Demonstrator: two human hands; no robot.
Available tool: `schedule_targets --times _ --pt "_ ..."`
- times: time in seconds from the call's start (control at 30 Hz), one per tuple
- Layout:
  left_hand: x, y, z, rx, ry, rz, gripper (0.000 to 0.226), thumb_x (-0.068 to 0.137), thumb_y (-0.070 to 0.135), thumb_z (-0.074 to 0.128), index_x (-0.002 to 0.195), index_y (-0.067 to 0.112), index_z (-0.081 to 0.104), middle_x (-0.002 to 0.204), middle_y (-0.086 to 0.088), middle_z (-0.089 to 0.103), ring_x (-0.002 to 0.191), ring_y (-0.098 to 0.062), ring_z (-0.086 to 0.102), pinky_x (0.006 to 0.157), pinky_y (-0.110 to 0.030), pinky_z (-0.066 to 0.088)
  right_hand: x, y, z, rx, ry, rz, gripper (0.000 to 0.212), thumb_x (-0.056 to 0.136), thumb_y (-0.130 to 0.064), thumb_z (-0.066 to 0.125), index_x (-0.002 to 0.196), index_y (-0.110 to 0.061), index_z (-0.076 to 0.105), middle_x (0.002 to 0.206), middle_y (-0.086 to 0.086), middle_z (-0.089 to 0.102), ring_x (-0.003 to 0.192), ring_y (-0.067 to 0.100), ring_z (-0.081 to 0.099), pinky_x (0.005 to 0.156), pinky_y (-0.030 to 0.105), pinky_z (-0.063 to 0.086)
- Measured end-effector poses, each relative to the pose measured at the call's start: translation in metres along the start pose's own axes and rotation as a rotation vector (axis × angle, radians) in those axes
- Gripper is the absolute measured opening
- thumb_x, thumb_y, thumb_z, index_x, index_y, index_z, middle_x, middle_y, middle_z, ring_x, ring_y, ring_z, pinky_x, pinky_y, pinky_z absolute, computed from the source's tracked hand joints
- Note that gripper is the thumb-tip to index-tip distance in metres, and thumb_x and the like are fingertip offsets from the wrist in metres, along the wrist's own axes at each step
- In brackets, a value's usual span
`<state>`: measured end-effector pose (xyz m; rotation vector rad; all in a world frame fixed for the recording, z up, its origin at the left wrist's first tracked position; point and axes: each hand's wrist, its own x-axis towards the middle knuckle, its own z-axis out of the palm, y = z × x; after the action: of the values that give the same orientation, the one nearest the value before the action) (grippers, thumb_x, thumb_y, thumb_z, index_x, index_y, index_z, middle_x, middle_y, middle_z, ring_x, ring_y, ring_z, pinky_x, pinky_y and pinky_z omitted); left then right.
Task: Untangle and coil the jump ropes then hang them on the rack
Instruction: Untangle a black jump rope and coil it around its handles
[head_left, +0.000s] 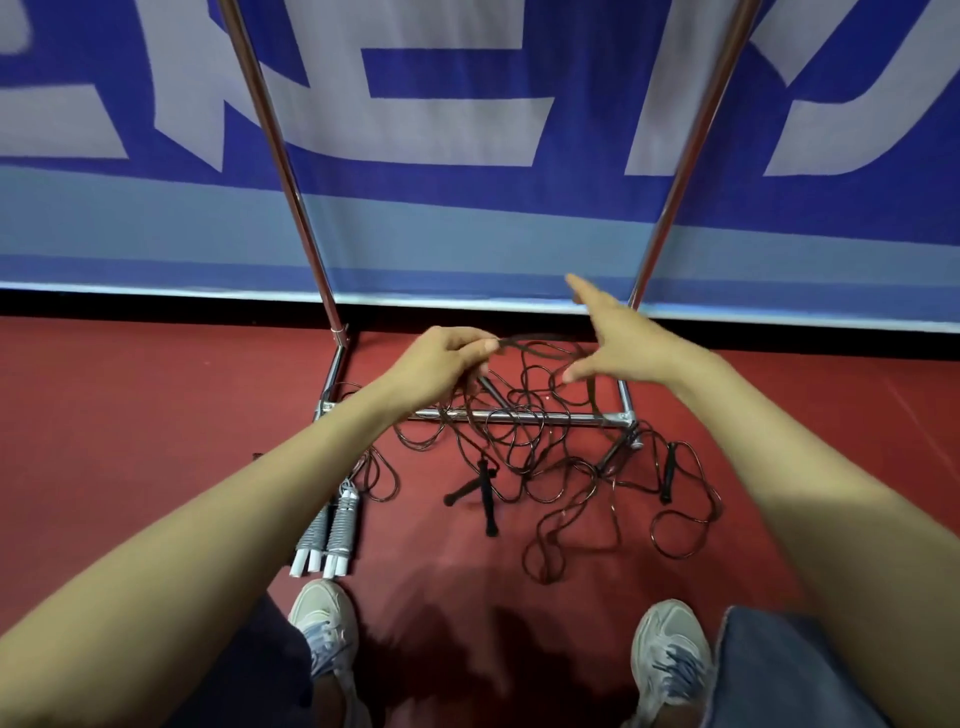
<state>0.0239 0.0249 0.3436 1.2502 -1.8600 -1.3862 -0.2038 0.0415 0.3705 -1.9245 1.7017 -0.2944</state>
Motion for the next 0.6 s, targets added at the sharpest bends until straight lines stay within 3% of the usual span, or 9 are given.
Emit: schedule_targets --times 0.03,0.07,0.13,0.2,0.37,0.43,0.5,0.53,0.6 --pt "-0.001 0.007 0.004 0.066 -0.003 0.047 0.017 0.099 0.021 0.052 0.103 0.015 0.068 0.062 0.011 0.057 0.063 -0.014 0.054 0.059 -0.021 0.041 -0.001 -0.003 0.006 0.012 -0.073 -0.051 0.097 0.077 -0.021 0.080 0.153 -0.023 0.019 0.148 -0.001 0.040 0.135 0.015 0.040 0.108 0.026 0.032" --pt "-0.001 0.013 0.008 0.098 0.006 0.084 0.018 0.099 0.021 0.052 0.100 0.013 0.069 0.060 0.012 0.056 0.060 -0.015 0.053 0.055 -0.020 0.040 -0.001 -0.009 0.011 0.039 -0.111 -0.097 0.078 0.081 -0.024 0.077 0.147 -0.023 0.034 0.137 -0.006 0.052 0.120 0.009 0.051 0.099 0.025 0.039" --pt "-0.001 0.018 0.010 0.066 0.045 0.111 0.017 0.098 0.022 0.053 0.092 0.012 0.066 0.059 0.011 0.056 0.059 -0.021 0.053 0.057 -0.025 0.041 0.001 -0.017 0.014 0.086 -0.112 -0.157 0.020 0.093 -0.027 0.063 0.111 -0.019 0.063 0.100 -0.009 0.073 0.071 0.001 0.056 0.069 0.027 0.044" --pt "-0.001 0.013 0.007 -0.030 0.004 0.085 0.016 0.097 0.024 0.056 0.089 0.011 0.060 0.068 0.003 0.056 0.065 -0.020 0.050 0.062 -0.029 0.040 0.002 -0.022 0.007 0.174 -0.016 -0.189 0.015 0.098 -0.022 0.053 0.094 -0.016 0.066 0.076 -0.006 0.073 0.054 0.005 0.046 0.058 0.026 0.037" --pt "-0.007 -0.036 0.011 0.359 -0.350 -0.081 0.011 0.097 0.021 0.056 0.096 0.011 0.058 0.086 0.006 0.057 0.074 0.000 0.051 0.072 -0.016 0.041 -0.004 -0.023 -0.014 0.768 0.098 -0.187 0.020 0.099 -0.007 0.048 0.092 -0.013 0.065 0.070 -0.001 0.070 0.075 0.016 0.068 0.083 0.027 0.053" --pt "-0.007 -0.047 0.009 0.294 -0.229 -0.107 0.005 0.097 0.015 0.055 0.097 0.010 0.055 0.087 0.004 0.061 0.075 0.001 0.056 0.075 -0.019 0.042 -0.002 -0.016 -0.016 0.625 0.148 -0.131 0.019 0.100 -0.010 0.049 0.091 -0.016 0.065 0.069 -0.006 0.071 0.069 0.008 0.066 0.079 0.029 0.051" --pt "-0.005 -0.047 0.002 0.090 -0.050 -0.116 0.004 0.095 0.008 0.057 0.096 0.007 0.053 0.084 -0.003 0.066 0.074 -0.009 0.063 0.075 -0.020 0.049 0.003 -0.003 -0.015 0.299 0.180 -0.041 0.012 0.097 -0.016 0.055 0.096 -0.019 0.066 0.085 -0.009 0.075 0.066 0.003 0.060 0.072 0.029 0.043" --pt "-0.003 -0.044 -0.001 0.048 0.009 -0.102 0.004 0.094 0.007 0.058 0.093 0.008 0.054 0.082 -0.004 0.068 0.074 -0.014 0.066 0.074 -0.023 0.053 0.003 0.002 -0.014 0.159 0.168 0.015 0.017 0.093 -0.017 0.060 0.110 -0.019 0.064 0.105 -0.006 0.073 0.080 0.006 0.062 0.076 0.027 0.041" --pt "-0.002 -0.034 -0.001 0.088 0.037 -0.039 0.008 0.092 0.010 0.062 0.085 0.013 0.059 0.077 -0.001 0.070 0.069 -0.014 0.065 0.072 -0.029 0.052 0.003 0.010 -0.009 0.019 0.052 0.062 0.070 0.083 -0.017 0.075 0.144 -0.019 0.039 0.142 0.002 0.051 0.124 0.018 0.051 0.096 0.025 0.036"
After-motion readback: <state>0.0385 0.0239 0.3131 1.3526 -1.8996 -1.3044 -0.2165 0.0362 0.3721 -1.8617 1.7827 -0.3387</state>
